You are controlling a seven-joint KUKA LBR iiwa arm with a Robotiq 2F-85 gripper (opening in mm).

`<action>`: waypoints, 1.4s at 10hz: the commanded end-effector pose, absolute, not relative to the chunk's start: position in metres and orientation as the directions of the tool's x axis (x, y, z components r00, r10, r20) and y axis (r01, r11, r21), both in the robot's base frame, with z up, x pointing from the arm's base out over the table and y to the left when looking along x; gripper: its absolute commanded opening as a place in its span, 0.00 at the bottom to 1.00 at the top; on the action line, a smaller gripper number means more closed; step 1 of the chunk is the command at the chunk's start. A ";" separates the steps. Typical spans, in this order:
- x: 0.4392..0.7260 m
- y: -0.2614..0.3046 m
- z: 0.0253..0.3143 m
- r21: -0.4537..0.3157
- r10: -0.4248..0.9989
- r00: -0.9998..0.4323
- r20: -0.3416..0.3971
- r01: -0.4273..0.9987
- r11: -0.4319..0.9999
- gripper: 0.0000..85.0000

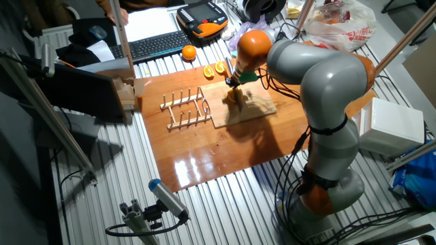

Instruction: Chop the orange

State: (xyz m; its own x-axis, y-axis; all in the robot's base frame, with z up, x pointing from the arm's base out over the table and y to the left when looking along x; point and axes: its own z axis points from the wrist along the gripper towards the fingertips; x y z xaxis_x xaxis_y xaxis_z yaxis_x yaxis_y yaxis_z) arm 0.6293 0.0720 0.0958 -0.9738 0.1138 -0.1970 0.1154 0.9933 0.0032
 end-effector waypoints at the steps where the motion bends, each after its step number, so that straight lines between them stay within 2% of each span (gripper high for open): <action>1: 0.628 0.072 0.094 0.004 0.112 -0.973 -0.202 0.113 0.994 0.00; 9: 0.622 0.072 0.093 0.030 0.091 -0.961 -0.259 0.087 0.996 0.00; 14: 0.617 0.077 0.087 0.019 0.091 -0.949 -0.301 0.090 0.996 0.00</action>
State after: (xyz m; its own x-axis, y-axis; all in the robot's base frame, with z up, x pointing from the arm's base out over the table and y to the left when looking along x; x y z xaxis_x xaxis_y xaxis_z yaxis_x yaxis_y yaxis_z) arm 0.6167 0.0775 0.0864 -0.9505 0.0902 -0.2973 0.0887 0.9959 0.0185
